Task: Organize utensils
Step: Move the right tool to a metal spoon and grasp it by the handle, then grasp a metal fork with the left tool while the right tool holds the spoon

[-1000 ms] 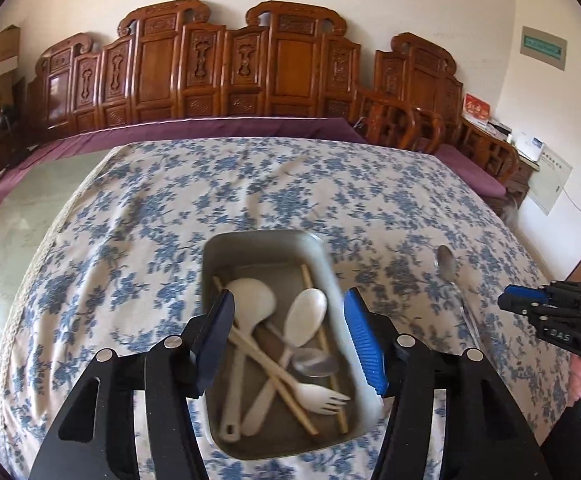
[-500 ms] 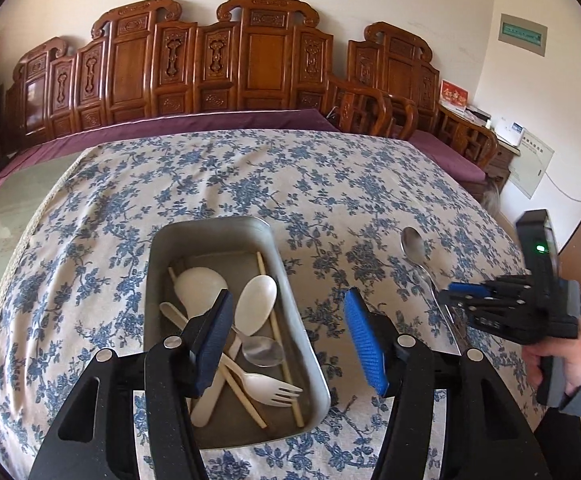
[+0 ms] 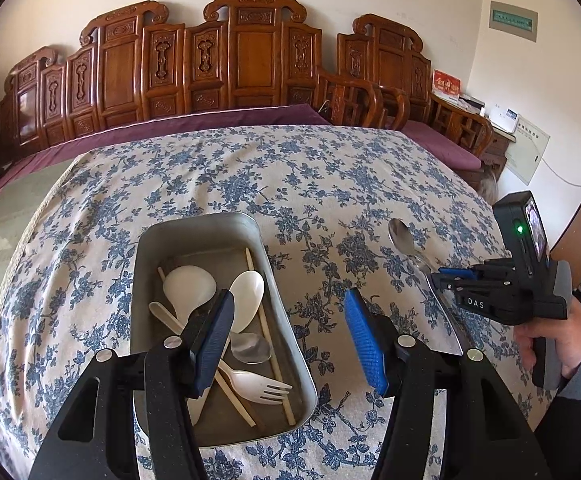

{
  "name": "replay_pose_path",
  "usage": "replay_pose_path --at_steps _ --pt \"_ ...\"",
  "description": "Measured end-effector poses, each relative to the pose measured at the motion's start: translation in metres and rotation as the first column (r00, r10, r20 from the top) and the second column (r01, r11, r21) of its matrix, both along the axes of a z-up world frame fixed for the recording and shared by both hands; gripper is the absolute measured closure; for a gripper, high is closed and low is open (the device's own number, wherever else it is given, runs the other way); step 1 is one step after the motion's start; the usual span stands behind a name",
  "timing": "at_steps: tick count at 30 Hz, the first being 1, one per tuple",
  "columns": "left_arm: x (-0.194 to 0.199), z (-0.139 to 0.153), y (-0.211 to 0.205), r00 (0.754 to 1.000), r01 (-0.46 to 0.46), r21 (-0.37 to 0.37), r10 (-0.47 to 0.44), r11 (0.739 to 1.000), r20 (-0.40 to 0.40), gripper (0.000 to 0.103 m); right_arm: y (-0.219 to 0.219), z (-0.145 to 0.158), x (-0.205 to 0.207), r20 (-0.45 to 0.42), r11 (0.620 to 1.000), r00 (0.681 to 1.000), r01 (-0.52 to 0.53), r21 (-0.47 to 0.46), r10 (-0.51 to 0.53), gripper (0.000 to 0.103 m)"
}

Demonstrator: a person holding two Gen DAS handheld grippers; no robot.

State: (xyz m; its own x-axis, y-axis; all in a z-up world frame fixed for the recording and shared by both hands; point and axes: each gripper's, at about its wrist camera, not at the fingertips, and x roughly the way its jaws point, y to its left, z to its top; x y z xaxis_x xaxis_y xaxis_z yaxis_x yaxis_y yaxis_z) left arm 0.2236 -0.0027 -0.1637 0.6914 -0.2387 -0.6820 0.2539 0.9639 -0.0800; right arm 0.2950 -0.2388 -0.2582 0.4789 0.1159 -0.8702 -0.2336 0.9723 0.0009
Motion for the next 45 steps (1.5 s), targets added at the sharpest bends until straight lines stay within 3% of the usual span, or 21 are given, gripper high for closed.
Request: replay_pose_path --at_steps 1,8,17,27,37,41,45 --pt "-0.001 0.000 -0.001 1.000 0.000 0.003 0.000 1.000 0.000 0.048 0.001 0.000 0.000 -0.002 1.000 1.000 -0.010 0.001 0.010 0.094" --pt "-0.009 0.005 -0.012 1.000 0.015 0.007 -0.015 1.000 0.006 0.048 -0.005 0.013 -0.011 0.036 0.999 0.999 -0.032 0.044 0.030 0.095" --pt "-0.020 0.002 -0.067 0.996 0.083 0.075 -0.084 0.994 0.001 0.048 -0.043 0.033 -0.042 0.088 0.995 0.996 -0.009 0.102 0.000 0.095" --pt "-0.006 -0.029 -0.126 0.984 0.144 0.055 -0.137 0.988 -0.116 0.048 -0.106 0.032 -0.072 0.105 0.991 0.993 0.042 0.126 -0.055 0.095" --pt "0.025 -0.056 -0.177 0.967 0.182 0.072 -0.166 0.981 -0.196 0.048 -0.138 0.030 -0.087 0.098 0.990 0.992 0.060 0.131 -0.073 0.094" --pt "0.041 -0.066 -0.195 0.963 0.184 0.092 -0.161 0.979 -0.217 0.054 -0.141 0.025 -0.091 0.094 0.991 0.993 0.053 0.120 -0.065 0.094" --pt "0.053 -0.080 -0.205 0.953 0.169 0.116 -0.133 0.979 -0.272 0.066 -0.144 0.021 -0.095 0.086 0.990 0.994 0.051 0.133 -0.063 0.094"
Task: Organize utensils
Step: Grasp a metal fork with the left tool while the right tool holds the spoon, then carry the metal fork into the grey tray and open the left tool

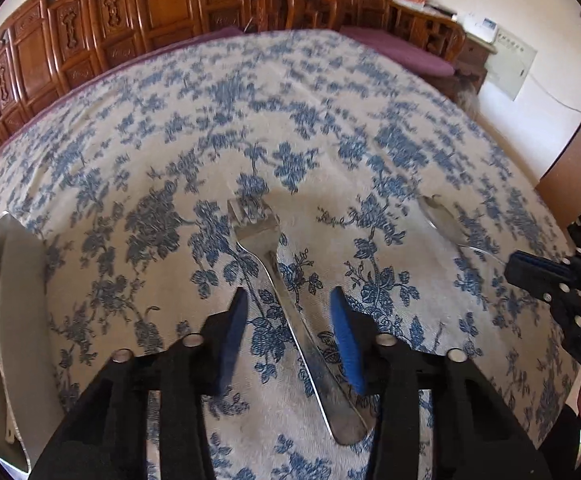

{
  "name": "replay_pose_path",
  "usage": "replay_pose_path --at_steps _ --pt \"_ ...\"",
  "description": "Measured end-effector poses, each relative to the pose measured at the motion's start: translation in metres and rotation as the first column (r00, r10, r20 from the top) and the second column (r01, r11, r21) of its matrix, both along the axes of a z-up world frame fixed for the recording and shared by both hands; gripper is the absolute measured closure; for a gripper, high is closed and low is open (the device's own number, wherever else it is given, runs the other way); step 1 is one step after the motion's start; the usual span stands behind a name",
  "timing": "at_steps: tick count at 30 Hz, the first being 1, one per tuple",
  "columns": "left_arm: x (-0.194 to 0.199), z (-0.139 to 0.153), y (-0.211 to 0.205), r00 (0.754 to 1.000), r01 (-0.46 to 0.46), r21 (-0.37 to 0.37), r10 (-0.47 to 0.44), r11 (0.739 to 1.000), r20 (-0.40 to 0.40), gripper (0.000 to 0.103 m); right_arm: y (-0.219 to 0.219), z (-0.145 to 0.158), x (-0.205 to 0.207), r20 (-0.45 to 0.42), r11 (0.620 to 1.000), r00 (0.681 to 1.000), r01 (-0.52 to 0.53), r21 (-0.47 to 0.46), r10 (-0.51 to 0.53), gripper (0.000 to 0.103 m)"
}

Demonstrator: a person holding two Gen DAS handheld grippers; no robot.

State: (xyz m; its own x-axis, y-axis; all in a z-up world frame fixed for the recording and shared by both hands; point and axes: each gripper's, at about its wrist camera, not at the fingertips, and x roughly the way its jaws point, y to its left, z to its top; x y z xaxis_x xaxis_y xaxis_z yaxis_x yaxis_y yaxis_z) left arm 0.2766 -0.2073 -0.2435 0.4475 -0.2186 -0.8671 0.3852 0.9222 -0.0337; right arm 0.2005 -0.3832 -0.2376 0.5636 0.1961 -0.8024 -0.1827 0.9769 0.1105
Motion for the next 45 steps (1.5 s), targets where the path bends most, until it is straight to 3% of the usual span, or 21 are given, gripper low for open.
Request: replay_pose_path --at_steps 6,9,10,14,30,45 --pt "-0.010 -0.005 -0.004 1.000 -0.006 0.077 0.006 0.997 0.003 0.066 0.001 -0.001 -0.002 0.002 1.000 1.000 -0.010 0.010 0.010 0.094" --pt "-0.010 -0.004 -0.002 1.000 -0.002 0.057 0.003 0.998 -0.018 0.081 0.002 -0.002 -0.003 0.002 1.000 1.000 -0.011 0.013 0.011 0.094" --pt "-0.011 -0.004 -0.002 1.000 -0.002 0.048 0.003 0.999 -0.025 0.090 0.002 -0.003 -0.003 0.001 1.000 1.000 -0.011 0.016 0.011 0.094" --pt "-0.010 -0.003 0.000 0.999 -0.010 0.014 0.010 1.000 -0.047 0.096 0.009 -0.004 -0.006 -0.001 1.000 1.000 -0.024 0.017 0.024 0.094" --pt "-0.025 0.035 0.050 0.998 -0.038 0.011 0.037 0.999 0.056 0.096 0.046 0.013 -0.015 0.011 0.996 0.996 -0.085 0.009 0.085 0.094" --pt "-0.037 0.095 0.131 0.978 -0.140 -0.019 0.141 0.990 0.156 0.096 0.108 0.044 -0.017 0.055 0.984 0.983 -0.178 0.002 0.178 0.094"
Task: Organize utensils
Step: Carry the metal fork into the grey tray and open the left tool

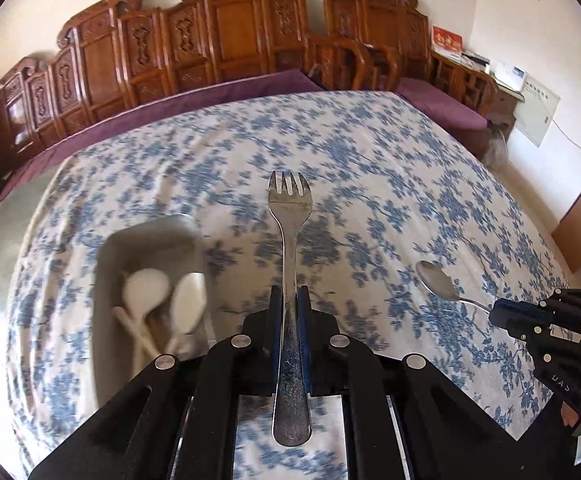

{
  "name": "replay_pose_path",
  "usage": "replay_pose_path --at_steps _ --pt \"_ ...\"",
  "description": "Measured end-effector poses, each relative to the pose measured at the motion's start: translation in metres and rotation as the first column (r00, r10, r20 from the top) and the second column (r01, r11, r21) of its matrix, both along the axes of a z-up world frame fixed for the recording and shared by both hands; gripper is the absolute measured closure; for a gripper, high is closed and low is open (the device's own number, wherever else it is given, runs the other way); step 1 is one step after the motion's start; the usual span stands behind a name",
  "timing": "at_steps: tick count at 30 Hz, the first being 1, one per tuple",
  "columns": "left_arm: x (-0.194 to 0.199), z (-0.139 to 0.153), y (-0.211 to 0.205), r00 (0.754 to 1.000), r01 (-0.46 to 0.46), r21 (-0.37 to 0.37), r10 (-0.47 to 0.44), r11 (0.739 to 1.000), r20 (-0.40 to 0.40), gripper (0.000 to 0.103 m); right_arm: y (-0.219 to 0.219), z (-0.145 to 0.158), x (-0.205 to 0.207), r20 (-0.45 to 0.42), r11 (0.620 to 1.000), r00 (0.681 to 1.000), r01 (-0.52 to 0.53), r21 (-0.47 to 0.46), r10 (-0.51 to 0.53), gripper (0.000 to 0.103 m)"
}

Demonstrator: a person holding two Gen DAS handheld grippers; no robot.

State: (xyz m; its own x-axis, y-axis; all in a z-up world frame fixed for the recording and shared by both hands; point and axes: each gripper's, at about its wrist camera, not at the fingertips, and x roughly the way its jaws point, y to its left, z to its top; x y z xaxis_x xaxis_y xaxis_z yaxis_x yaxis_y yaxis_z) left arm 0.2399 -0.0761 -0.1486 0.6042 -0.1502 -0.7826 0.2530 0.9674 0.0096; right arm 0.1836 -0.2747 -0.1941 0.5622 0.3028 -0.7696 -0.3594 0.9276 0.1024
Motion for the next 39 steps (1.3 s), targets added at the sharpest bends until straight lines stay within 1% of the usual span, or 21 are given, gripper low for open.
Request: replay_pose_path --at_steps 4,8,11,15,21,24,28,30,32,33,39 --pt "-0.001 0.008 0.026 0.999 -0.040 -0.002 0.040 0.999 0.015 0.096 0.018 0.003 -0.001 0.000 1.000 1.000 -0.026 0.001 0.026 0.094" --pt "0.006 0.004 0.048 0.997 -0.071 0.011 0.071 0.997 0.004 0.096 0.031 0.003 -0.001 -0.002 0.999 0.999 -0.043 0.004 0.043 0.094" --pt "0.011 -0.006 0.065 0.995 -0.097 0.019 0.098 0.995 -0.016 0.096 0.040 0.006 0.000 -0.003 0.998 0.999 -0.054 0.012 0.055 0.094" --pt "0.020 -0.028 0.083 0.991 -0.121 0.028 0.123 0.992 -0.058 0.096 0.051 0.013 0.004 0.004 0.997 0.998 -0.069 0.025 0.069 0.094" --pt "0.032 -0.057 0.097 0.984 -0.135 0.031 0.138 0.990 -0.110 0.096 0.074 0.025 0.015 0.016 0.995 0.995 -0.097 0.027 0.096 0.094" --pt "0.037 -0.066 0.099 0.982 -0.140 0.023 0.142 0.990 -0.128 0.096 0.084 0.029 0.018 0.016 0.994 0.994 -0.108 0.026 0.107 0.094" --pt "0.043 -0.078 0.105 0.973 -0.154 0.016 0.154 0.988 -0.174 0.096 0.100 0.031 0.019 0.012 0.992 0.992 -0.128 0.018 0.128 0.094" --pt "0.040 -0.076 0.108 0.975 -0.157 0.008 0.156 0.988 -0.159 0.095 0.108 0.033 0.019 0.009 0.990 0.990 -0.138 0.010 0.138 0.094" --pt "0.036 -0.070 0.114 0.975 -0.163 0.009 0.162 0.987 -0.150 0.088 0.115 0.035 0.019 0.009 0.989 0.989 -0.148 0.007 0.148 0.094" --pt "0.032 -0.064 0.119 0.977 -0.166 -0.004 0.164 0.986 -0.138 0.087 0.119 0.036 0.019 0.011 0.988 0.988 -0.154 0.005 0.154 0.094" --pt "0.016 -0.034 0.145 0.981 -0.181 -0.030 0.178 0.983 -0.076 0.086 0.156 0.041 0.030 0.019 0.982 0.982 -0.189 -0.010 0.189 0.094"
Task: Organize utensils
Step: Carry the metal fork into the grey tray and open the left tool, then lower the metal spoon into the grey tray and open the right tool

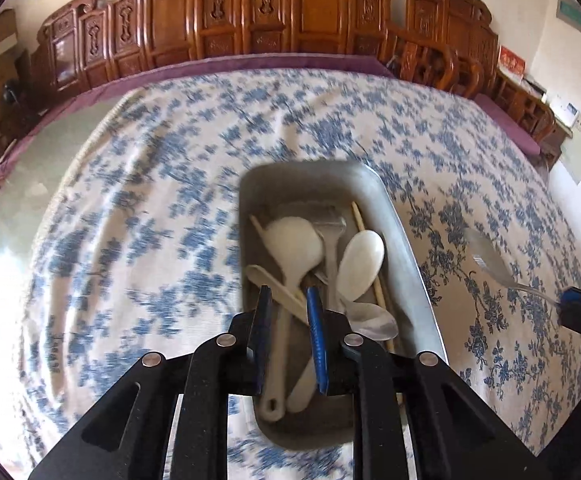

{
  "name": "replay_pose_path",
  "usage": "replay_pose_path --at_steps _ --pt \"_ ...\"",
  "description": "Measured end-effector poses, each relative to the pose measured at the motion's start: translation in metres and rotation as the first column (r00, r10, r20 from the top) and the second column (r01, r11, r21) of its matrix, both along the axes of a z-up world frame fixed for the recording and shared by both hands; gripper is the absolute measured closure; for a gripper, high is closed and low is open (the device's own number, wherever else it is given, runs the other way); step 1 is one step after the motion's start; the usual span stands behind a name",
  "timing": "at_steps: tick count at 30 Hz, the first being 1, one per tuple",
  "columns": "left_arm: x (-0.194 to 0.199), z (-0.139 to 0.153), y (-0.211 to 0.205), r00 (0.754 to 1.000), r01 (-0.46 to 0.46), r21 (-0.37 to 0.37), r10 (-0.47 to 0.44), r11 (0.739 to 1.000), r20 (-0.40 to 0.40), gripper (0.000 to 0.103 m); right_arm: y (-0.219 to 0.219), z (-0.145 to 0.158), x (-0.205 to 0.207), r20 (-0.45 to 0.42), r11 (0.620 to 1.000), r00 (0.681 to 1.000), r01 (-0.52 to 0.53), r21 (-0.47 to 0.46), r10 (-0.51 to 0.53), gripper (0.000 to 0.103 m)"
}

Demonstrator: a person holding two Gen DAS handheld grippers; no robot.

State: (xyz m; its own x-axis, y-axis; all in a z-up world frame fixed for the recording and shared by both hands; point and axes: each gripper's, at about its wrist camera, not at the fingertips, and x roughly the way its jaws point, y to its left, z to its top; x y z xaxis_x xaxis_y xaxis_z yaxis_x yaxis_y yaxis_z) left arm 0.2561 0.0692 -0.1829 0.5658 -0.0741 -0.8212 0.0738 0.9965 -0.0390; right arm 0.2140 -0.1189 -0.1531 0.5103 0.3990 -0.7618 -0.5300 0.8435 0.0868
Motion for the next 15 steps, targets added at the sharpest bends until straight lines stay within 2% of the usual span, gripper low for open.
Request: replay_pose_path --at_steps 5,15 --pt "-0.010 0.019 0.023 0.999 -0.011 -0.003 0.011 1.000 0.035 0.086 0.033 -0.003 0.014 0.001 1.000 1.000 -0.026 -0.018 0.026 0.094" --pt "-0.023 0.041 0.058 0.995 -0.047 0.004 0.046 0.999 0.083 0.086 0.109 -0.039 0.057 -0.033 0.991 0.998 -0.054 -0.124 0.050 0.094"
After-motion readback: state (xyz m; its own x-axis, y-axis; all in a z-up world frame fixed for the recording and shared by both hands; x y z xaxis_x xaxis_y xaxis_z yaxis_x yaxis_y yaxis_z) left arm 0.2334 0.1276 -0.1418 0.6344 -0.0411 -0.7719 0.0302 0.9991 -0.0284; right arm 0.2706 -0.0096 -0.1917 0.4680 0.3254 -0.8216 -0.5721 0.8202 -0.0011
